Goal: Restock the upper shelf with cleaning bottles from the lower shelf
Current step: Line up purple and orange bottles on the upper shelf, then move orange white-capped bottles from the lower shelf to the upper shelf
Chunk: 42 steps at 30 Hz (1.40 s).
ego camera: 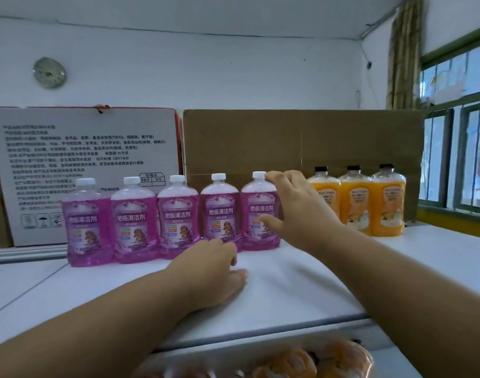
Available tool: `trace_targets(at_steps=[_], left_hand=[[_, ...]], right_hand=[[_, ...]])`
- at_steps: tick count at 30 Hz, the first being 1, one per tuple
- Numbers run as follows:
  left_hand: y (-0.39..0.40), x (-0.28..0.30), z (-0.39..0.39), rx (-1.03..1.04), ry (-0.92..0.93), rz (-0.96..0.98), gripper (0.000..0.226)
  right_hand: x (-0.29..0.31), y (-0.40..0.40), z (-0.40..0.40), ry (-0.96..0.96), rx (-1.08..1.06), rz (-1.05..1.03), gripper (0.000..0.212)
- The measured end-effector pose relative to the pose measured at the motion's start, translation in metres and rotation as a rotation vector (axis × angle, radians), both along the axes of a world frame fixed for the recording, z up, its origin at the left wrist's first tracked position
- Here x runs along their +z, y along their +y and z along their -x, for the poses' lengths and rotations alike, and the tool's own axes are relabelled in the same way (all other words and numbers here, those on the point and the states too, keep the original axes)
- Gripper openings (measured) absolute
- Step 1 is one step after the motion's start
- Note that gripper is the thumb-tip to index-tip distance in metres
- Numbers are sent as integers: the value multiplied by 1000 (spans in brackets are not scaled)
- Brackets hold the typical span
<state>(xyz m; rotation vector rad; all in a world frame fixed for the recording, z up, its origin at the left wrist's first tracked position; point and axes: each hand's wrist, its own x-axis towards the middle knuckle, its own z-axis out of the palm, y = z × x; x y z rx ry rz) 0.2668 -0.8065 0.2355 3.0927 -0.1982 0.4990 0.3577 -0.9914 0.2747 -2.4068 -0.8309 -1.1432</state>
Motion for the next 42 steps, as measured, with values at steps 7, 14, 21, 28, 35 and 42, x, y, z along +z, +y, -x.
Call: trace_targets(at_steps=[7,14,21,28,35,42], left_hand=[[-28,-5,57,-54,-208,123,24],[-73,-58,134,-35,-501,206,23],[-97,-145,188,48,-432,296,16],[-77,-223,175,156,-162,356,24],[-30,-271,99,266,161,342,40],[-9,-293,21,506,288,340,84]], right_hand=[[6,-16,79,-91,56,-94,69],[-17,-42,153,-69,252,-147,65],[-93,-64,213,97,456,-54,62],[-157,-59,217,250,408,-29,58],[-205,-37,191,420,218,-18,54],[-232,-28,168,508,51,-37,53]])
